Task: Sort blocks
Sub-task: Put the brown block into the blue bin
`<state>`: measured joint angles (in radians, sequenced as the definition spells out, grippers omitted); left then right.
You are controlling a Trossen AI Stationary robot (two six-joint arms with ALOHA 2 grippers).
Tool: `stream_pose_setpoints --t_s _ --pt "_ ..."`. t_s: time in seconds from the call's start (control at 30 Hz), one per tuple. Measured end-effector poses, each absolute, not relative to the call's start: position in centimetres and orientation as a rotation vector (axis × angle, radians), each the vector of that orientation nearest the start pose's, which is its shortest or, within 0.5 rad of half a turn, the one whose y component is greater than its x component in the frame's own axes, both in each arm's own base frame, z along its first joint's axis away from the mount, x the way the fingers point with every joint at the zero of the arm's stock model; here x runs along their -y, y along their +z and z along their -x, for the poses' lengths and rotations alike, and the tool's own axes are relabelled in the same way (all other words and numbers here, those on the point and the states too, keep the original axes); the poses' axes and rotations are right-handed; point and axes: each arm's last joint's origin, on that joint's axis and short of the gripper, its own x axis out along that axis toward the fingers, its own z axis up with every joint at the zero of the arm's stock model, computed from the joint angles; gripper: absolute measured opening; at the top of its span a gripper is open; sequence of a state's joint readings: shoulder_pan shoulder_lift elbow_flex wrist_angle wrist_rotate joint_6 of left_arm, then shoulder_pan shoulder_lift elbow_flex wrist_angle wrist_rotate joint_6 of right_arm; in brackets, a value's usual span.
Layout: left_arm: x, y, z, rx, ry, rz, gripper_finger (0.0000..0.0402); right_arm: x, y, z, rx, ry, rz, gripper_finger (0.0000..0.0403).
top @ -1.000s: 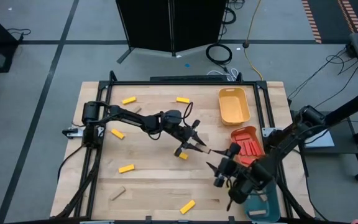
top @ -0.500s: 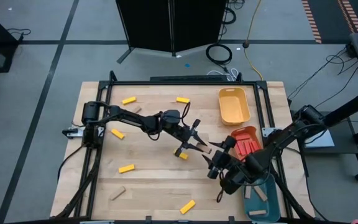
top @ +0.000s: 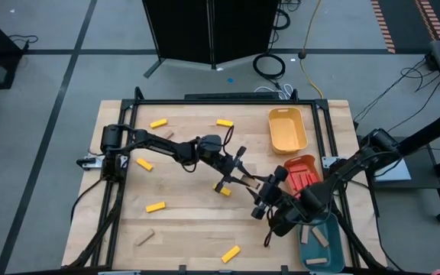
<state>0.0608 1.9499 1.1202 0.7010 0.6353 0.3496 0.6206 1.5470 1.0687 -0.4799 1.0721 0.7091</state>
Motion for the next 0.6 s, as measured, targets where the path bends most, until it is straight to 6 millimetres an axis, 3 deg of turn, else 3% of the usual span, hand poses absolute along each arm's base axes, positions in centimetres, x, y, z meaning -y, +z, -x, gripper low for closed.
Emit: stream_pose_setpoints --t_s 0.3,0.47,0.6 --pt "-0.82 19.68 -41.80 -0.023 -0.584 -0.294 0.0094 -15.57 24.12 -26.46 -0.446 -0.601 0.039 0.0131" --pt "-0.74 19.62 -41.83 -0.033 -0.566 -0.291 0.0124 -15.60 24.07 -26.43 -0.465 -0.582 0.026 0.0086" --pt "-0.70 19.61 -41.86 -0.037 -0.549 -0.294 0.0155 -15.62 24.06 -26.43 -0.472 -0.573 0.013 0.0078"
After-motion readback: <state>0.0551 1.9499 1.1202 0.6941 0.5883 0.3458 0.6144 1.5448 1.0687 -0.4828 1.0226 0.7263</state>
